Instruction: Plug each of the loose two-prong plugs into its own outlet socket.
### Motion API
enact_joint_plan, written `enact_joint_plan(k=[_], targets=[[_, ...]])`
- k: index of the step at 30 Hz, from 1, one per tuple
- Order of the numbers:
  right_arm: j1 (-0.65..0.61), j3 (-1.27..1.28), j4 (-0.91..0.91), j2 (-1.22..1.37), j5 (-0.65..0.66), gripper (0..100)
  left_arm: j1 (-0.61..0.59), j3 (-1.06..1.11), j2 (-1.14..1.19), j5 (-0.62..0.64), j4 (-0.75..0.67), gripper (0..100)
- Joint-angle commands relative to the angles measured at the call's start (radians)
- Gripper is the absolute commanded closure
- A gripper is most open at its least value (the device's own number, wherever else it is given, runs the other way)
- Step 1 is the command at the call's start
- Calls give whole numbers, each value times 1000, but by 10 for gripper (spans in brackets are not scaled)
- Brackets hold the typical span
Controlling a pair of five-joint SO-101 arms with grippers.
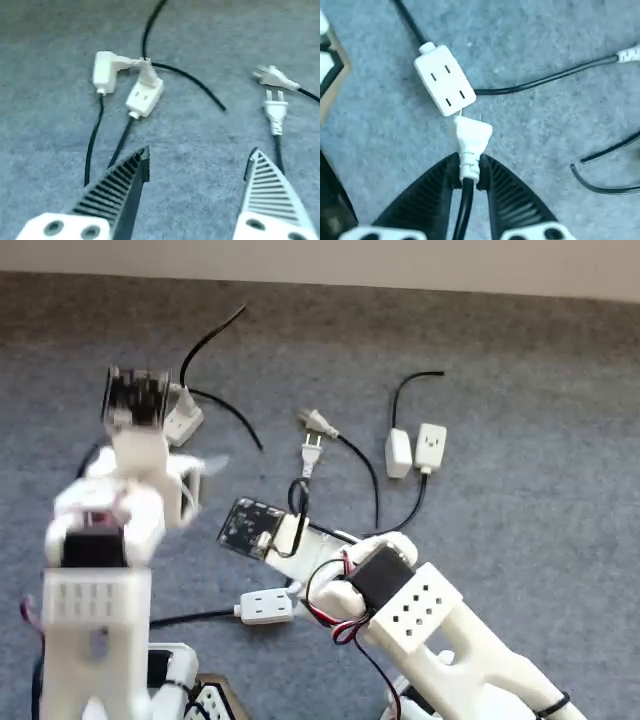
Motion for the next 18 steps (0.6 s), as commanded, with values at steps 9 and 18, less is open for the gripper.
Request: enact_joint_plan(k=[9, 18], targets=[[-93, -286, 113, 265, 319, 991, -262, -756, 780, 72, 292, 691], [-136, -321, 31, 484, 400, 991, -483, -1079, 1107, -80, 376, 691]])
